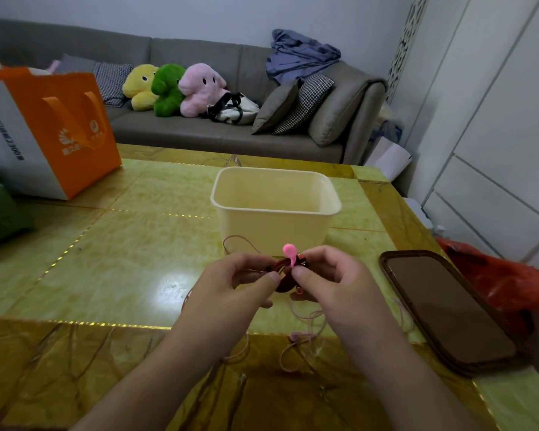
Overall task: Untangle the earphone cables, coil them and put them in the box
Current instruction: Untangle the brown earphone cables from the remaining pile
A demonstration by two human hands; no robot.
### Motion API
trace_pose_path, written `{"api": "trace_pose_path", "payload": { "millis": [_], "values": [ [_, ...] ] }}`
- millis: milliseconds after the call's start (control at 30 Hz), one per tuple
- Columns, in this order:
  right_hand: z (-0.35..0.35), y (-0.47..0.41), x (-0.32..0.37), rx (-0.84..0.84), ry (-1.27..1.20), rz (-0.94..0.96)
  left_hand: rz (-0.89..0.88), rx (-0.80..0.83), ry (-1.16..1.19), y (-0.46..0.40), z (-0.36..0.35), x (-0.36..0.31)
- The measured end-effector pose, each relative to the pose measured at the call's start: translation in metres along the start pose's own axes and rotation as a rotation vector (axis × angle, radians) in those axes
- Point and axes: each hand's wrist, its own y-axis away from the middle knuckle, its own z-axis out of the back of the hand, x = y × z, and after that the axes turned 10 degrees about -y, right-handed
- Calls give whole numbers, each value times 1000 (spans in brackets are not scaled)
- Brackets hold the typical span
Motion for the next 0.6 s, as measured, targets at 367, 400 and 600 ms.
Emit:
{"api": "trace_pose_path", "payload": {
  "millis": [367, 400, 600],
  "values": [
    [17, -6, 7, -311, 13, 109, -67, -233, -788, -92, 11, -10],
    [18, -7, 9, -335, 6, 127, -74, -265, -784, -93, 10, -7],
    [15, -29, 33, -378, 129, 248, -147, -314, -612, -64, 6, 16]
  ]
}}
